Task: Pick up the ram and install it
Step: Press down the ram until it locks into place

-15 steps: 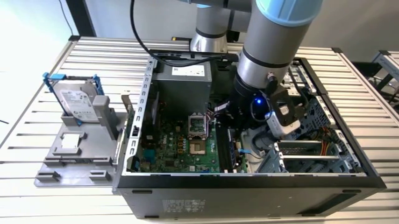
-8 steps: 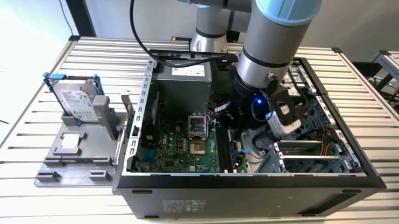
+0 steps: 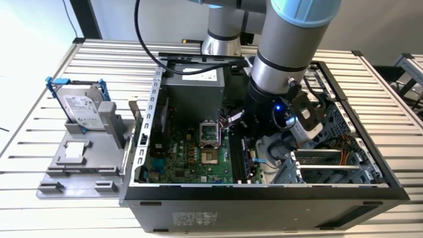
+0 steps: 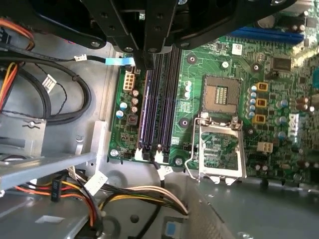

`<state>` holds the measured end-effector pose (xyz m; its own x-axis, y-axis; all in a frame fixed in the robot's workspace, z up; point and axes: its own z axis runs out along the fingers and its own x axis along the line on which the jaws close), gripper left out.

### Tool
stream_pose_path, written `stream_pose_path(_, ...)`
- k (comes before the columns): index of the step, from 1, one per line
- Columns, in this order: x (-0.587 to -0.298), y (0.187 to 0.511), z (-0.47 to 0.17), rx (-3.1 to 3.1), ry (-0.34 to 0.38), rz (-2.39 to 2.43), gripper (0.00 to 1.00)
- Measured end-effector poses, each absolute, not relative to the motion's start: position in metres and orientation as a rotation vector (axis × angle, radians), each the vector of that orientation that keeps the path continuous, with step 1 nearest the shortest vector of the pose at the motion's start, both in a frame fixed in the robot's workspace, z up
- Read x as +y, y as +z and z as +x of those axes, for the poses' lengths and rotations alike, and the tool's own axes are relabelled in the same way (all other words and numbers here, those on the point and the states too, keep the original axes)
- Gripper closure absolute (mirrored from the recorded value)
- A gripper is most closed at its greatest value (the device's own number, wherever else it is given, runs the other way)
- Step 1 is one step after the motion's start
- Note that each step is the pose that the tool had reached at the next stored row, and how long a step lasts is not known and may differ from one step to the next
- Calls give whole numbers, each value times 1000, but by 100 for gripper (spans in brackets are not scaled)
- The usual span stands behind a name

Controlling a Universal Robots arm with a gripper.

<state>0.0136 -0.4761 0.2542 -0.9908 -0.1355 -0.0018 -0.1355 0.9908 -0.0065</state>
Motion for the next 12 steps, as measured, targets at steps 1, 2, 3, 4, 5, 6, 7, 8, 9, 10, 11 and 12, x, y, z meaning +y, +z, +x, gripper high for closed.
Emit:
stream_pose_path(1, -476, 254, 14, 3130, -10, -243, 100)
stream_pose_path(2, -476, 254, 14, 3127, -10, -271, 100)
stream_pose_path(3, -476, 254, 14, 3125, -10, -300, 100)
stream_pose_path(4, -476, 254, 14, 3122, -10, -328, 100)
stream_pose_path(5, -476, 254, 14, 3119, -10, -356, 100)
stream_pose_path(6, -476, 254, 14, 3116, -10, -382, 100)
stream_pose_path(7, -476, 254, 14, 3112, -10, -408, 100)
stream_pose_path(8, -476, 254, 14, 3109, -10, -433, 100)
stream_pose_path(9, -476, 254, 14, 3106, -10, -455, 100)
stream_pose_path(10, -476, 254, 14, 3102, -10, -480, 100)
stream_pose_path(11, -476, 254, 14, 3098, -10, -505, 100)
stream_pose_path(12, -476, 254, 14, 3094, -10, -528, 100)
